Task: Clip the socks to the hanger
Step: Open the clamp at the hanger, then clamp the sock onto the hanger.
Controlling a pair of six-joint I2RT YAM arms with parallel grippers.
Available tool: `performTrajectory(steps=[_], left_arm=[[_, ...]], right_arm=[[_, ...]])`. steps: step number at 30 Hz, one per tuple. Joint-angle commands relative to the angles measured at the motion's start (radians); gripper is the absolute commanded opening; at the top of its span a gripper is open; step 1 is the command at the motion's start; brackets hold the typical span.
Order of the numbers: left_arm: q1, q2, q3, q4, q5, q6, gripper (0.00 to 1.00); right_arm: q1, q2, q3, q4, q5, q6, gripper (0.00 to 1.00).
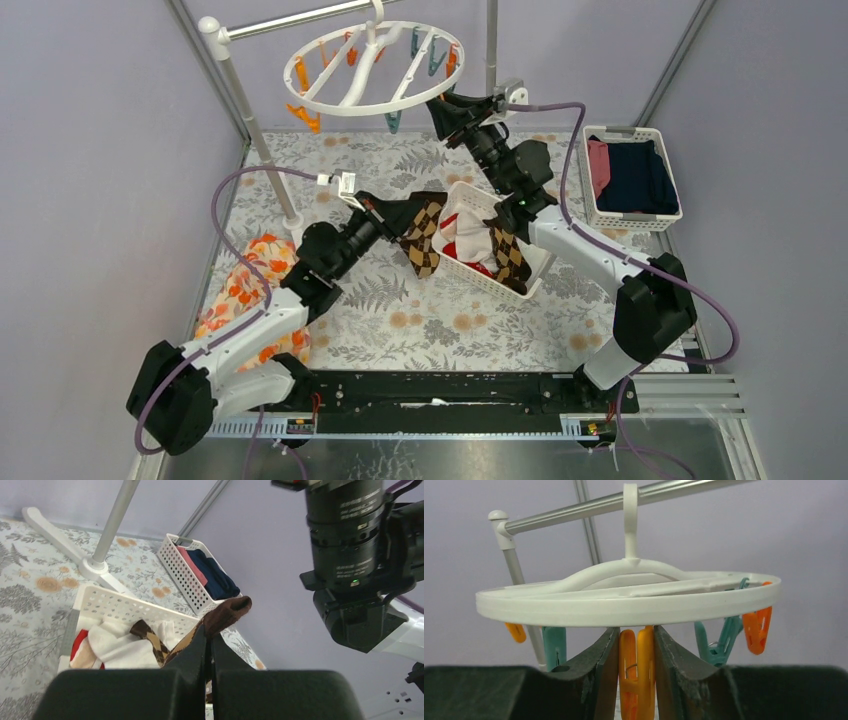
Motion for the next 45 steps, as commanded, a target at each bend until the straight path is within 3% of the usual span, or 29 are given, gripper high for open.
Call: performTrajectory(steps=[1, 14, 20, 26, 31, 37, 41, 45], left_arm=[[0.01, 0.059, 0.088, 0.074, 0.014, -0.024, 0.0], [0.045, 0.21, 0.206, 0.171, 0.011, -0.177, 0.0], [0.045, 0.229, 0.238, 0.18, -0.071, -0.172, 0.0], [0.022, 0.226, 0.312, 0.06, -0.214, -0.127, 0.0], [0.033, 0.262, 0.305, 0.109, -0.118, -0.194, 0.0], [0.103, 0.361, 0.274, 0.33, 0.13, -0.377, 0.0], [0.066, 0.282, 0.243, 0.238, 0.012, -0.26, 0.0], [-0.05, 0.143, 0.243, 0.045, -0.326, -0.04, 0.0]], right_arm=[[-0.043, -0.039, 0.058, -0.047, -0.09, 0.251, 0.28], [-0.084, -0.017, 0.083, -0.05, -0.121, 0.485, 0.27], [-0.084, -0.022, 0.081, -0.064, -0.103, 0.482, 0.27], [-0.084, -0.016, 0.083, -0.07, -0.089, 0.47, 0.26], [-0.085, -0.019, 0.082, -0.066, -0.086, 0.47, 0.26], [-0.084, -0.022, 0.08, -0.069, -0.085, 0.468, 0.26], [-0.084, -0.026, 0.077, -0.072, -0.077, 0.461, 0.26], [-0.084, -0.02, 0.076, -0.071, -0.076, 0.463, 0.26]])
